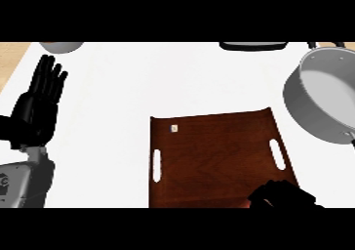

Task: Pick the squash from the tray and place it in the pot

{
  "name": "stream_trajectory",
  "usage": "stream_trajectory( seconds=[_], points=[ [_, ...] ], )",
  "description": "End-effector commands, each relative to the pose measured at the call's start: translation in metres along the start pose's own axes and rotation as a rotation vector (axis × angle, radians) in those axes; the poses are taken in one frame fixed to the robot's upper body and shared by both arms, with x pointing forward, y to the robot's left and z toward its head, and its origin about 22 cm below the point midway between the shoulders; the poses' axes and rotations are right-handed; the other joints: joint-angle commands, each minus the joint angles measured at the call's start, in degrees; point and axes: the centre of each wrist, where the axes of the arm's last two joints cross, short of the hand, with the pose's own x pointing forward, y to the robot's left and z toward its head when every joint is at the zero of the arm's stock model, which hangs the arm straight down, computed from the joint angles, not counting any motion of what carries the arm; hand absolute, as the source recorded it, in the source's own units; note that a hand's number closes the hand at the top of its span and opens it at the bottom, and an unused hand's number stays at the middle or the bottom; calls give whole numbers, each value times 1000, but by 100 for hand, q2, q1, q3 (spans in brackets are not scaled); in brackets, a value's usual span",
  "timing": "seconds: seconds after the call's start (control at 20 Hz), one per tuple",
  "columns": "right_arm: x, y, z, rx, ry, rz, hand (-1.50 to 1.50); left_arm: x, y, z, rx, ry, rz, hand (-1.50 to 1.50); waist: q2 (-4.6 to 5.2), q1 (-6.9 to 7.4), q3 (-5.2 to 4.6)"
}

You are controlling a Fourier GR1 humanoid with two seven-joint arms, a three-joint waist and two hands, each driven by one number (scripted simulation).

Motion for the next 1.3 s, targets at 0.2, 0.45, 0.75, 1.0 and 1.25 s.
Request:
stream_trajectory(
  seconds=[0.2,0.45,0.75,1.0,1.25],
  points=[
    [-51,-65,-16,-260,153,9,150,3,3,-4,-16,-1,10,0,38,118,6],
    [-112,-96,-14,-236,257,73,150,-7,-5,2,-12,-14,10,0,31,77,6],
    [-207,-116,-27,-215,327,89,150,-16,-12,7,-39,-4,4,0,34,121,7],
    [-261,-115,-58,-216,334,56,150,-8,-13,-5,-19,1,10,0,45,170,7],
    [-314,-126,-59,-192,324,50,150,-10,-21,-2,-11,-12,8,0,52,200,9]
  ],
)
